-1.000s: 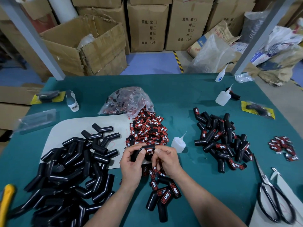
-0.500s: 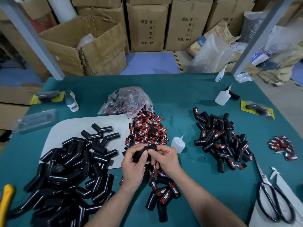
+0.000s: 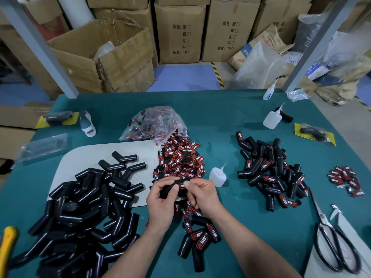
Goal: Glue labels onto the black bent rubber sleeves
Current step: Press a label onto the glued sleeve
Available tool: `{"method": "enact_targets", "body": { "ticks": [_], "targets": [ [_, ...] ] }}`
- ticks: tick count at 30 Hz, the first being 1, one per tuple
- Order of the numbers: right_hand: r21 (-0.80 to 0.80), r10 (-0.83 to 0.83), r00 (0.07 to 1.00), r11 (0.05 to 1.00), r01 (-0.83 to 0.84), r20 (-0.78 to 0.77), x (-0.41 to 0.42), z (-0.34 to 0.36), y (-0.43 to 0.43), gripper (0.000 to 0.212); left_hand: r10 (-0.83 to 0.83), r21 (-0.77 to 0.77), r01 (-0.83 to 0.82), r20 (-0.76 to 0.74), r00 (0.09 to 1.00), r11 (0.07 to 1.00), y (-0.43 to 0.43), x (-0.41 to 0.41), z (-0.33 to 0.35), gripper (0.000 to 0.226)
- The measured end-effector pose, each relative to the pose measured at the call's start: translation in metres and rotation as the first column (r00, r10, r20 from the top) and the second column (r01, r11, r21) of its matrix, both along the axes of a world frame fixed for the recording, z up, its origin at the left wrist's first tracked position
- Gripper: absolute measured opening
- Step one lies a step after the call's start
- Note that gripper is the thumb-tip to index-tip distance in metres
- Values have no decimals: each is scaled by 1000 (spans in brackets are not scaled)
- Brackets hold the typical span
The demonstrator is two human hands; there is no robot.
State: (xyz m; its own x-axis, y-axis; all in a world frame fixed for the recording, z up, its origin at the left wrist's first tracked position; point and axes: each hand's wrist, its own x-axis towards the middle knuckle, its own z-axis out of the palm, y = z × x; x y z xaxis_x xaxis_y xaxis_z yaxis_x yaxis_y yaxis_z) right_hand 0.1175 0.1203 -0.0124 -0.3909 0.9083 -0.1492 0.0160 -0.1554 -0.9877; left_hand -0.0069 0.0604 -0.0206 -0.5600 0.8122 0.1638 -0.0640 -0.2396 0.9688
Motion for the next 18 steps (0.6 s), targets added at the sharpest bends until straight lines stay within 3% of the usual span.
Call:
{"method": "enact_targets", "body": {
  "ticks": [3,6,11,14,18],
  "targets": [
    [47,27,999,998,-29,45,-1,1,-1,51,7,-15,-6,24,1000,1000,1,-3,-1,11],
    [63,43,997,997,-47,60,-1,0,-1,52,23,-35,-21,52,998,999,3,-5,-3,25],
    [6,49,997,999,-49,57,-1,-3,0,53,31,-31,-29,93,995,999,3,-4,-1,21],
    [26,37,999,999,-38,29,0,-2,-1,45,33,-33,-30,96,995,999,3,-5,-1,12],
    [85,-10,998,996,5,58,-1,2,-3,34,39,-50,-34,85,996,998,2,-5,-2,22]
  ]
}}
